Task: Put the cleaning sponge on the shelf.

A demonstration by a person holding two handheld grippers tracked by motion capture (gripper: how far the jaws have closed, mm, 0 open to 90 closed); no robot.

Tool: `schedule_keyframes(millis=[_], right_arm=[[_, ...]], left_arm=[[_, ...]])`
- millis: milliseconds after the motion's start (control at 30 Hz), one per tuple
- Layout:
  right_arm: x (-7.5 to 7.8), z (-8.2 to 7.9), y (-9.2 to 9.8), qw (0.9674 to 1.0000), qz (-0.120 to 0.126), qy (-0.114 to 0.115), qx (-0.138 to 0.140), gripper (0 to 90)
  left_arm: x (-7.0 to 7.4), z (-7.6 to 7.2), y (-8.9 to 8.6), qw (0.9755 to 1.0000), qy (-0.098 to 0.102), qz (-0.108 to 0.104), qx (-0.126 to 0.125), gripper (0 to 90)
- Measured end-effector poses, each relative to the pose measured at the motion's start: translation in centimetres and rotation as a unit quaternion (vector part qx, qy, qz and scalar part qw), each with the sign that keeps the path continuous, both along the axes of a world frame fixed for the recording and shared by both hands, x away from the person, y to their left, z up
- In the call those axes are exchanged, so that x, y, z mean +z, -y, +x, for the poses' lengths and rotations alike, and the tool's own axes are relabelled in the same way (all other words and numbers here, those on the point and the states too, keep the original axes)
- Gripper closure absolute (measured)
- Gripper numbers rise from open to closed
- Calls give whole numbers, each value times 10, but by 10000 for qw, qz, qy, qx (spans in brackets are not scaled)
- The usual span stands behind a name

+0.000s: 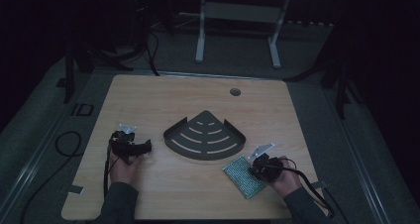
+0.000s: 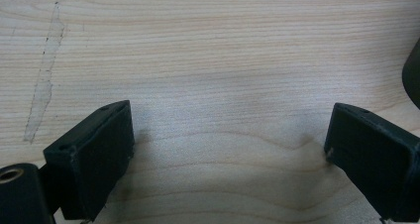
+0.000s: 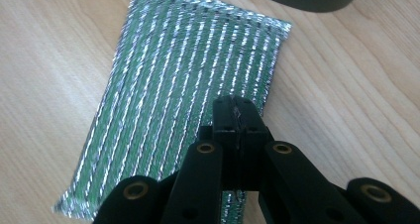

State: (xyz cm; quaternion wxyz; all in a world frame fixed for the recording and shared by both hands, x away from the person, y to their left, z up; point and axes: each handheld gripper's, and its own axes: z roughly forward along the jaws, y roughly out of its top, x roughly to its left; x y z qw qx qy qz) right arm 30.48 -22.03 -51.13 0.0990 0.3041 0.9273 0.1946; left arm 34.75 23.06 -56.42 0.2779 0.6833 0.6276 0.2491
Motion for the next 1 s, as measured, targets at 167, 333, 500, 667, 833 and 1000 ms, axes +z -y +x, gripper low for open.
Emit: schedule_keyframes(millis=[167, 333, 500, 667, 833, 1000], right_arm=[[0, 3, 1, 10000, -7, -23, 4, 888], [3, 3, 0, 10000, 1, -43, 7, 871], [9, 6, -3, 10000, -22, -76, 34, 837], [16, 12, -6, 9998, -102, -132, 65, 797], [20, 20, -7, 9995, -100, -286, 78, 766], [21, 29, -5, 9989, -142, -446, 46, 741]], left_arm=[[0, 0, 0, 10000, -1, 2, -2, 54], [0, 0, 0, 10000, 3, -1, 0, 54], [0, 0, 0, 10000, 2, 0, 0, 54], [0, 0, 0, 10000, 1, -1, 1, 54], [0, 0, 0, 10000, 0, 0, -1, 54], [0, 0, 0, 10000, 0, -1, -1, 54]])
